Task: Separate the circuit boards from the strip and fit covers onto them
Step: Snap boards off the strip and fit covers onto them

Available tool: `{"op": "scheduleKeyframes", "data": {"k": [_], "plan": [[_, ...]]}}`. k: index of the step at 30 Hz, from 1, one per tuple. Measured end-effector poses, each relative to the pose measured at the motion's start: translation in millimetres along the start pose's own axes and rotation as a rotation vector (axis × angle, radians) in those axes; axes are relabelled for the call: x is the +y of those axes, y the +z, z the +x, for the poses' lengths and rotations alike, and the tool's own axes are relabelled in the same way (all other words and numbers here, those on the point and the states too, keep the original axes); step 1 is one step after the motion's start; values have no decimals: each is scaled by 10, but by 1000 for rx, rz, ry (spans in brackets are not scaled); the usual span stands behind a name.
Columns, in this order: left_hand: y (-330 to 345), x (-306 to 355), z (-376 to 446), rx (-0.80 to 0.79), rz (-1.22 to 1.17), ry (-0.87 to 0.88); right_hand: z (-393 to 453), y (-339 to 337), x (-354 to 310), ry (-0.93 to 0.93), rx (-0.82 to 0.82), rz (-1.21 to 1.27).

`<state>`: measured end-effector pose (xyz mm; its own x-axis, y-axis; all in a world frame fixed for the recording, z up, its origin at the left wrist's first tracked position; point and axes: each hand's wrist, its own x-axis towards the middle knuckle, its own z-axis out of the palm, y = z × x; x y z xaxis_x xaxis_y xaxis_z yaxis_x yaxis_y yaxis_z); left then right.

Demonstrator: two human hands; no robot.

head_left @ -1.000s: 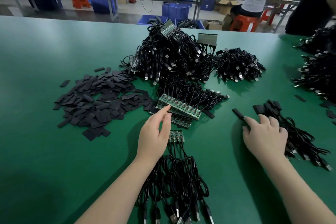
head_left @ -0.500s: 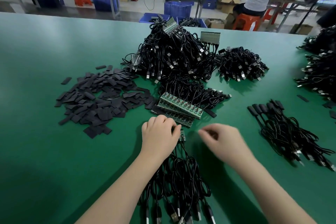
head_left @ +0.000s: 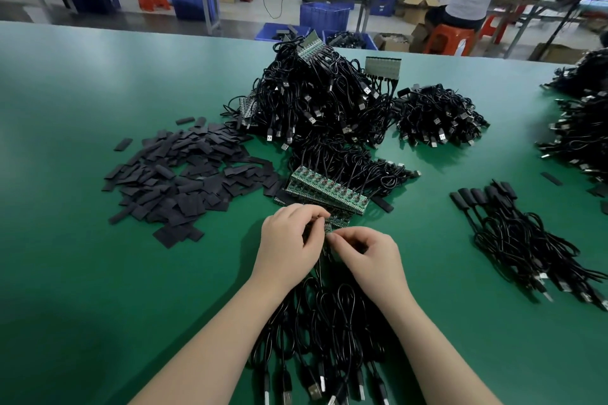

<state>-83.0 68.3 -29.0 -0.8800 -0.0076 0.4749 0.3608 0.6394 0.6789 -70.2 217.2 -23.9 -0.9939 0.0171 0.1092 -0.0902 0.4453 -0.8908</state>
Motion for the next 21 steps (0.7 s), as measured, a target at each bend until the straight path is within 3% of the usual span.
{"op": "scheduleKeyframes", "data": {"k": [4, 8, 11, 21], "plan": [[-24, -14, 1, 40, -143, -119, -17, -3, 59, -21, 51, 67], [-89, -106, 48, -124, -368, -367, -1, -56, 109, -4, 77, 159], [-96, -157, 69, -169, -381, -356, 8, -69, 127, 8, 73, 192], [-135, -153, 69, -72, -488, -418, 55, 6, 47, -39, 129, 104]]}}
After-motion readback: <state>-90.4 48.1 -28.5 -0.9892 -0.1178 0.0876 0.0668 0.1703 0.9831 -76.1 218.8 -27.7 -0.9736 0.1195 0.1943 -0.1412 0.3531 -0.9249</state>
